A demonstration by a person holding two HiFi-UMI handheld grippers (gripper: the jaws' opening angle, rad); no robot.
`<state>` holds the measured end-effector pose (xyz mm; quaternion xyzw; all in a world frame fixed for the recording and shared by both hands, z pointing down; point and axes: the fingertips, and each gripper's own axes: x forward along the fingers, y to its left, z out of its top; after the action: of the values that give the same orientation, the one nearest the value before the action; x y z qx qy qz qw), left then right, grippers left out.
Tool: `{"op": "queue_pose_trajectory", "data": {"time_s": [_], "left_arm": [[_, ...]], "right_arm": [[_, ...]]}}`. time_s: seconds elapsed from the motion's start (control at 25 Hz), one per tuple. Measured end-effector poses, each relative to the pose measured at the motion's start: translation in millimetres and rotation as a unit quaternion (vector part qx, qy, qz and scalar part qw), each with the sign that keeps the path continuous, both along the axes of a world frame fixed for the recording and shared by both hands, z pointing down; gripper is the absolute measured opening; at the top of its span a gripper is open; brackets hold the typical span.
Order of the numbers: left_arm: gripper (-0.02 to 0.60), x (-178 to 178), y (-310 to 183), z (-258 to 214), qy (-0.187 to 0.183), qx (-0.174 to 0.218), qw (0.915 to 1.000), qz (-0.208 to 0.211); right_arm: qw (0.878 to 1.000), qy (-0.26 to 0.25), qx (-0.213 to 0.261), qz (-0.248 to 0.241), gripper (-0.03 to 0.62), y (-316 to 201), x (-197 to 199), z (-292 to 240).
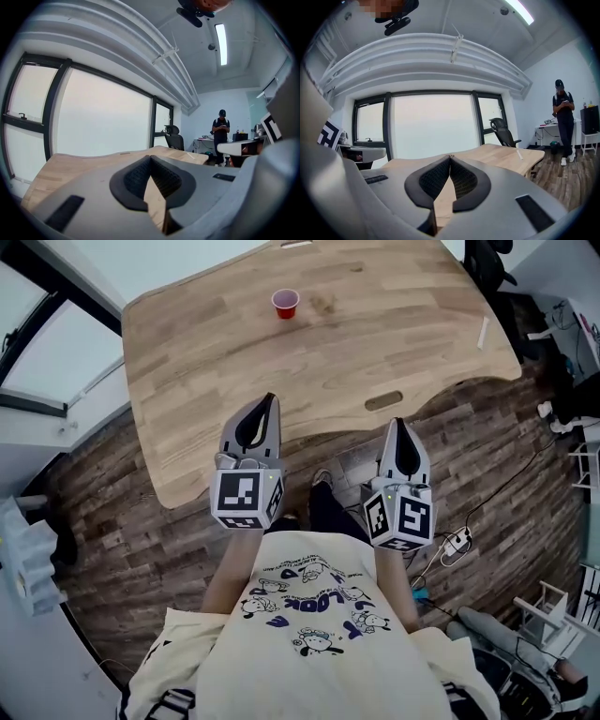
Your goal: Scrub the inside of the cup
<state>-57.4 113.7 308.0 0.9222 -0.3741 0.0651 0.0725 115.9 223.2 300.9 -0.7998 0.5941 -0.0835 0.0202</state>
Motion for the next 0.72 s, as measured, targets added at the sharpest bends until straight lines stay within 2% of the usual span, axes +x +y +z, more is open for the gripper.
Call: {"op": "queue_pose_trajectory", "data": {"time_s": [0.36,0.72], "left_arm": [[0.02,42.4,-43.0,-0.9,0.007,0.007,0.9991,-0.042],[0.02,60.5,-63.5,2.5,0.0,0.004,0.9972,-0.075]], "right_arm": [[0.999,0.0,0.009,-0.041,-0.002,-57.9,50.2,-2.5],[0.998,-0.006,0.004,-0.067,-0.002,-87.5,80.2,3.3]]}}
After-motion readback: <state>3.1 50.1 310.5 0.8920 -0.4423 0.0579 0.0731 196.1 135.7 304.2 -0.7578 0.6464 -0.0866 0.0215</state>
